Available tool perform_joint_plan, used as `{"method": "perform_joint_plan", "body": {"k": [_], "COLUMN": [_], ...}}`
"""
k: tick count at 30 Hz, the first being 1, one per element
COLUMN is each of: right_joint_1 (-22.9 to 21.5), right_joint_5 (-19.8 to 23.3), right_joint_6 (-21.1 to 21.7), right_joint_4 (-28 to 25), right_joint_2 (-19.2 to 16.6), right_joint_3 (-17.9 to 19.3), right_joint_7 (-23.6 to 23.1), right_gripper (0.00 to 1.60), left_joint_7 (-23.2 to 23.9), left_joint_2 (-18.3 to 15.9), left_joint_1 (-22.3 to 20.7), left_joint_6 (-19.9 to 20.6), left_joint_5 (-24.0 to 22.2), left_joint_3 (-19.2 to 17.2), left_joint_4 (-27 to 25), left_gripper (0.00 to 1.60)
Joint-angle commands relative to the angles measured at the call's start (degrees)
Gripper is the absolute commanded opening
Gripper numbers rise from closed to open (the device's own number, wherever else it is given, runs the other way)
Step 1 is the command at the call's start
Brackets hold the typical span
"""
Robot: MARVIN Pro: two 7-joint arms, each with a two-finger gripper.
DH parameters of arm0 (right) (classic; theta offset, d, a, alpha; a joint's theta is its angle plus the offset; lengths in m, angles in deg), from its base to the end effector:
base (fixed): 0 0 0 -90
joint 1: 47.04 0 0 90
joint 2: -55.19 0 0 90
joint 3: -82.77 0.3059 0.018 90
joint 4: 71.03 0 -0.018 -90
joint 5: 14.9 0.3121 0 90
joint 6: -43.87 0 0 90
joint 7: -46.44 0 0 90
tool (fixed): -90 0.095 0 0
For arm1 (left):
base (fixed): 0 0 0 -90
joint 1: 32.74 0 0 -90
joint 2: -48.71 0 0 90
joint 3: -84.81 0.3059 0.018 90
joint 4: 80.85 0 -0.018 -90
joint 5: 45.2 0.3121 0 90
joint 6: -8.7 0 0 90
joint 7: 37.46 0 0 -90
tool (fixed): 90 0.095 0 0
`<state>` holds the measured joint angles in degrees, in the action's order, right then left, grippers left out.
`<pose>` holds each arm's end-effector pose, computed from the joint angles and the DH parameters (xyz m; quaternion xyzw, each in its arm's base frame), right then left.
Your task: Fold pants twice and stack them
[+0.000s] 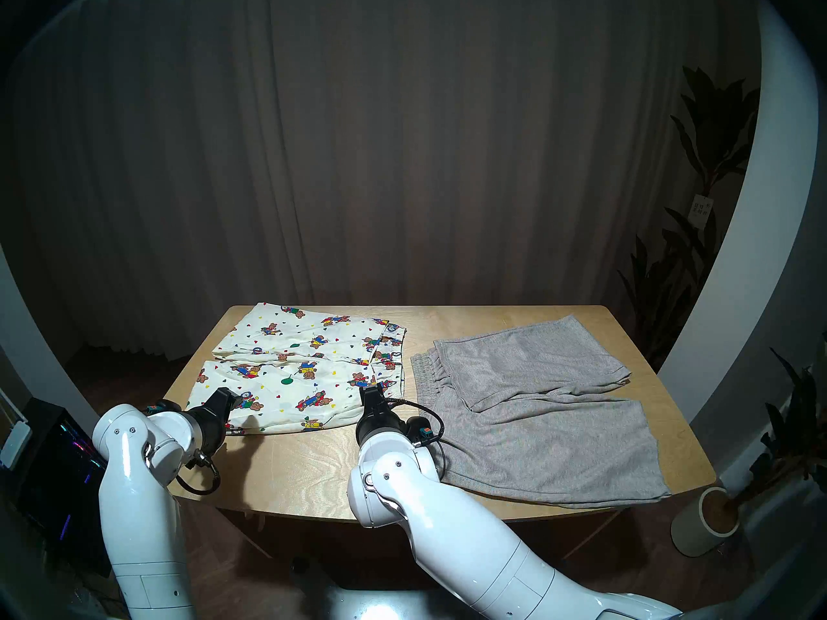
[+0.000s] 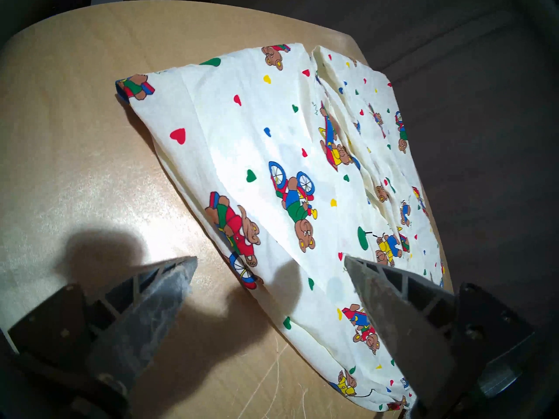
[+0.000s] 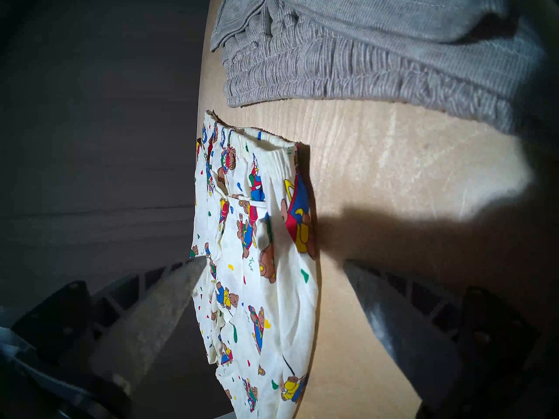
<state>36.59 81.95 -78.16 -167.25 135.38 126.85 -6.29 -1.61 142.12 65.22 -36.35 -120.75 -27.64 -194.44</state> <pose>0.3432 0.2023 -0.3487 -0.6941 0.5309 -0.3108 0.3739 0.3191 0.1125 -0.3134 0.7981 0.4883 0.3161 0.1567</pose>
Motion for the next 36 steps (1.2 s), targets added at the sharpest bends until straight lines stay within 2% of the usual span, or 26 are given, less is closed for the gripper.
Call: {"method": "perform_joint_plan", "body": {"k": [1, 12, 22, 36], "right_joint_1": [-2.9, -5.6, -7.5, -8.2], "right_joint_5": [0.3, -0.1, 0.0, 0.6], "right_joint_6": [-0.5, -1.6, -2.0, -2.5], "right_joint_4": [2.2, 6.0, 10.1, 14.2], "right_joint_2": [3.4, 6.0, 7.8, 8.8], "right_joint_3": [0.2, 0.2, 0.2, -0.3], "right_joint_7": [2.1, 5.3, 5.2, 3.0], "right_gripper": [1.60, 1.60, 1.60, 1.60], "left_joint_7": [-3.7, -7.6, -11.1, -10.2], "left_joint_2": [-0.8, -1.3, -1.6, -0.1], "left_joint_1": [-5.7, -8.8, -9.9, -9.2], "left_joint_6": [0.4, 0.7, 1.1, 2.1], "left_joint_5": [-0.7, -1.7, -1.0, 0.6], "left_joint_3": [0.3, 0.5, -0.5, -2.9], "left_joint_4": [2.3, 5.4, 8.4, 8.7], "left_gripper": [1.60, 1.60, 1.60, 1.60]}}
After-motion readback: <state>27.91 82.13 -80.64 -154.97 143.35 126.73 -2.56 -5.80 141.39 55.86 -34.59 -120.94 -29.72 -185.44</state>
